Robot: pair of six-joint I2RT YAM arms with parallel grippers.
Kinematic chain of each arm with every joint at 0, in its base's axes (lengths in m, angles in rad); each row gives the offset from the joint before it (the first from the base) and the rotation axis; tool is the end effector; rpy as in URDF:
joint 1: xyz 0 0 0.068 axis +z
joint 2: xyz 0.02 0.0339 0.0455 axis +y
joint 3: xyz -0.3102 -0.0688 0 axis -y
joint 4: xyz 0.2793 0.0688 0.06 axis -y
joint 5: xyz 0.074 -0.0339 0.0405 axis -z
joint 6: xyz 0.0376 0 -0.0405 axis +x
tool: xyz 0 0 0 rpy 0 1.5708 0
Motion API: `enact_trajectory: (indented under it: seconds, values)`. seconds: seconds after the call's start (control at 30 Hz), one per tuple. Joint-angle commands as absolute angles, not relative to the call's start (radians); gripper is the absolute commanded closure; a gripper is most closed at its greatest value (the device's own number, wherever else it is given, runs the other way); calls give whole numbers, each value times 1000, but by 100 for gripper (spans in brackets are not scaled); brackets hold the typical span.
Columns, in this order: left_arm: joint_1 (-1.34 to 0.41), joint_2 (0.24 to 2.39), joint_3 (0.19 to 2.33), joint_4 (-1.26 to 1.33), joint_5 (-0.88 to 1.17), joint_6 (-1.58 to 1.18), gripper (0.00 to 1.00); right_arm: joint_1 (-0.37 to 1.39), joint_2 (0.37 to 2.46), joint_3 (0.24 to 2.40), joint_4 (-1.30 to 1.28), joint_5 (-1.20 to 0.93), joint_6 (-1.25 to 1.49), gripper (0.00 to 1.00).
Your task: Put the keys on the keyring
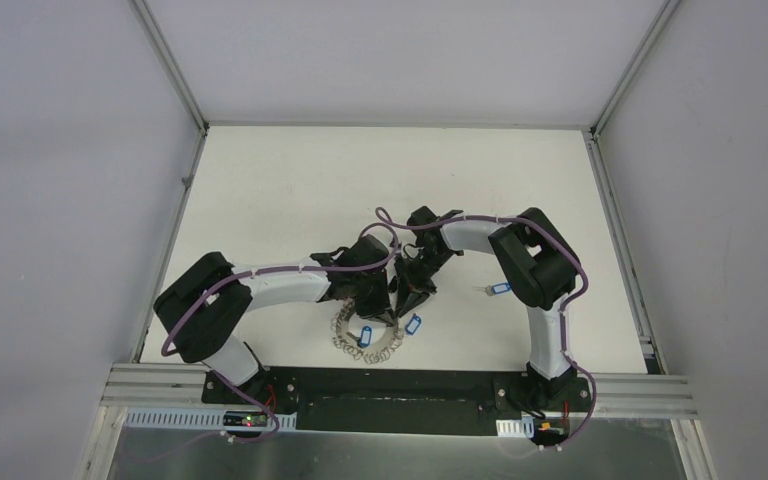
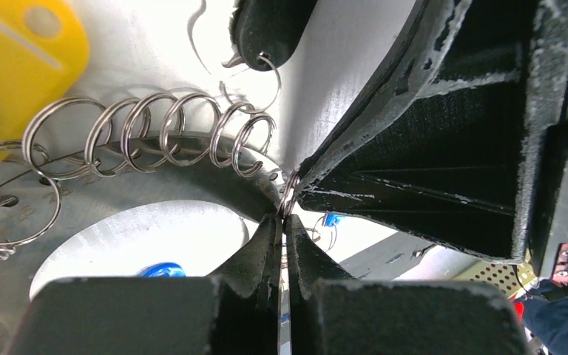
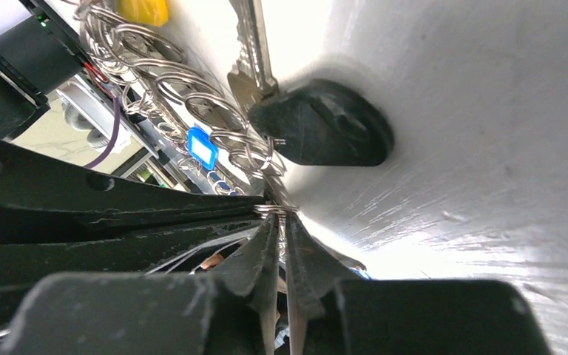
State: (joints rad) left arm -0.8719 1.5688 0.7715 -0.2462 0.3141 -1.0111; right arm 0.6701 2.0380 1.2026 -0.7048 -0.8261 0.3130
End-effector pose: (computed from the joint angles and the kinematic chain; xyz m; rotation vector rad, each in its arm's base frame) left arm 0.1923 -0.2468 0.1709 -0.0791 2.9425 -0.9159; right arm 0.2921 0.2668 0.1242 0.4774 -2.5477 -1.0202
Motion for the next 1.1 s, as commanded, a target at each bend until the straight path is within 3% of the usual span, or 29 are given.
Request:
enact_trajectory:
  seconds: [0.0, 0.3, 0.47, 0.6, 0.87, 1.07]
  values:
    - [-881, 1503, 801, -270, 230, -995, 100, 677, 2002, 1231, -719, -778, 313, 89]
    - [-882, 1326, 780, -303, 145, -923, 100, 625, 1842, 1222, -692, -767, 296, 70]
    - [-881, 1197, 746, -303, 78, -883, 100, 605, 1706, 1204, -606, -785, 284, 50]
    - [-881, 1097, 734, -302, 50, -811, 100, 595, 1618, 1196, -526, -824, 295, 44]
    - [-881, 876, 705, -284, 5, -596, 100, 585, 1495, 1216, -467, -686, 289, 40]
    - [-882, 753, 680, -220, 10, -414, 100, 583, 1344, 1092, -184, -700, 239, 39]
